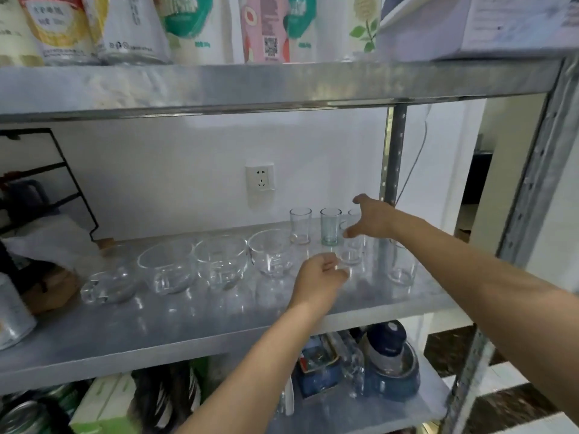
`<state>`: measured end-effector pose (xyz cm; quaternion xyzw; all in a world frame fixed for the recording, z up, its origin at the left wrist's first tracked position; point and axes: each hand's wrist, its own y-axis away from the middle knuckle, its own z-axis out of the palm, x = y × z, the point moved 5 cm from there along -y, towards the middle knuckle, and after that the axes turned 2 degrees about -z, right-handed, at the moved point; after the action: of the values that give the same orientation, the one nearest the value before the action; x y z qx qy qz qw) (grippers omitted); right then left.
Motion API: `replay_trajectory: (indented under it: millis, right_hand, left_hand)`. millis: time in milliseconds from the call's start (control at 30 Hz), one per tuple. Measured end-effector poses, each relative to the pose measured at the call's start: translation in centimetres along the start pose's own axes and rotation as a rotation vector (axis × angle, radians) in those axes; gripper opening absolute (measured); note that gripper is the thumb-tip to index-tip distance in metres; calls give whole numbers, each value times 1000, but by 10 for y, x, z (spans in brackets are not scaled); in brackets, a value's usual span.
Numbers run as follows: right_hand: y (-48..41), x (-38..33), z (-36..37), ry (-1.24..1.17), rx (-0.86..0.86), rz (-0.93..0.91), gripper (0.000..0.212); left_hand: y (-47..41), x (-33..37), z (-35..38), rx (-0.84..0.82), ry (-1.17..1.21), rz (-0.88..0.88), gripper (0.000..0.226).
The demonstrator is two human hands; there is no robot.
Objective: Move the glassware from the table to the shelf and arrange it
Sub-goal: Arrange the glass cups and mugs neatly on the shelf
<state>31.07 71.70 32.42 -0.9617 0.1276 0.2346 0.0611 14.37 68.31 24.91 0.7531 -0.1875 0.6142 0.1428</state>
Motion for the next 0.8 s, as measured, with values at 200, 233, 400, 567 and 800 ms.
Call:
replay_trajectory:
  millis: [200, 233, 400, 567, 800]
  right_hand:
    - [-19, 4, 18, 67, -76, -93, 93]
    - [-22, 5, 21, 76, -83, -107, 93]
    - [-27, -8, 23, 21, -103, -207, 98]
    - [-25, -33, 33, -29, -145, -322, 102]
    - [-28, -36, 47, -59, -124, -331, 98]
  left_hand:
    - [-13, -6, 7, 134, -3, -63, 62]
    - [-15, -7, 8, 159, -5, -68, 64]
    - [-16, -10, 16, 215, -30, -95, 72]
    - [-14, -9, 15, 220, -27, -79, 74]
    - [-11, -5, 9, 223, -25, -57, 68]
